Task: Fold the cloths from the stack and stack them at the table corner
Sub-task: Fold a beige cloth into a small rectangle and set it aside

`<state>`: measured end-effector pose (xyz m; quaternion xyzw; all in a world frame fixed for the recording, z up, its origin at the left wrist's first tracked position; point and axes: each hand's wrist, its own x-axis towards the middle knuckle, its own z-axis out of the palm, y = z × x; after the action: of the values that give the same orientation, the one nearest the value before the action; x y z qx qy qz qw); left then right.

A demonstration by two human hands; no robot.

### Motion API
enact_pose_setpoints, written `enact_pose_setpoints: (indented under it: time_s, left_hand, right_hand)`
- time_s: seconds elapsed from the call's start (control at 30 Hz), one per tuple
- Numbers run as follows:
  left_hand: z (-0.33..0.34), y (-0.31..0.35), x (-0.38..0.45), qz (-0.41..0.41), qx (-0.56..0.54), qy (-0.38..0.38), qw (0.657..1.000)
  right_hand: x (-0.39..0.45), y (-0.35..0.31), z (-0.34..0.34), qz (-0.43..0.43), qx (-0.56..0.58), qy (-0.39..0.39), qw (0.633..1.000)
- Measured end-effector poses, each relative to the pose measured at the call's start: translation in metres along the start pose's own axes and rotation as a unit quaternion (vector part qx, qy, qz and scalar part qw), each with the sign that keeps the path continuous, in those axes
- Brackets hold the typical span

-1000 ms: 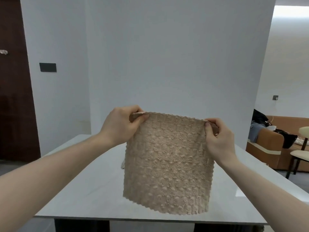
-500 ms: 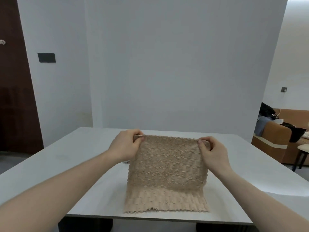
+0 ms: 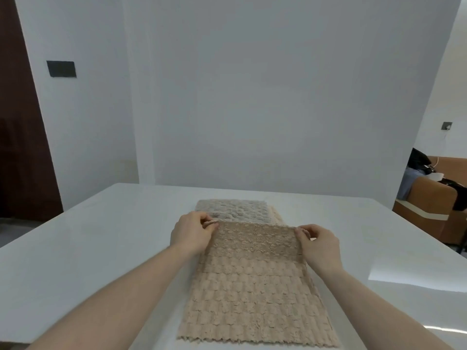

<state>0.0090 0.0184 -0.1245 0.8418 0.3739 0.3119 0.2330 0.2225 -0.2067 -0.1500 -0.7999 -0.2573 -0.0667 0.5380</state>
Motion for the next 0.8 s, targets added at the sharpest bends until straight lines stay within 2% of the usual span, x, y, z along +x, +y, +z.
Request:
enact_pose_setpoints:
  time_s: [0.23, 0.4, 0.6, 0.8]
  left_hand:
    - [0.028, -0.029, -0.001, -0.024, -0.004, -0.014, 1.000]
    - [0.041, -0.040, -0.011, -0.002, -0.054, 0.015, 0.998]
    - [0.041, -0.042, -0.011, 0.030, -0.066, 0.038, 0.997]
    - [0.022, -0.034, -0.019, 0.009, -0.181, 0.025, 0.983]
  right_hand:
    - [-0.006, 0.033, 0.021, 0.019, -0.012, -0.025, 0.999]
    - [-0.006, 0.036, 0.024, 0.009, -0.001, -0.017, 1.000]
    - [-0.010, 0.035, 0.022, 0.003, 0.011, -0.012, 1.000]
    - [-0.010, 0.019, 0.005, -0.001, 0.054, -0.015, 0.998]
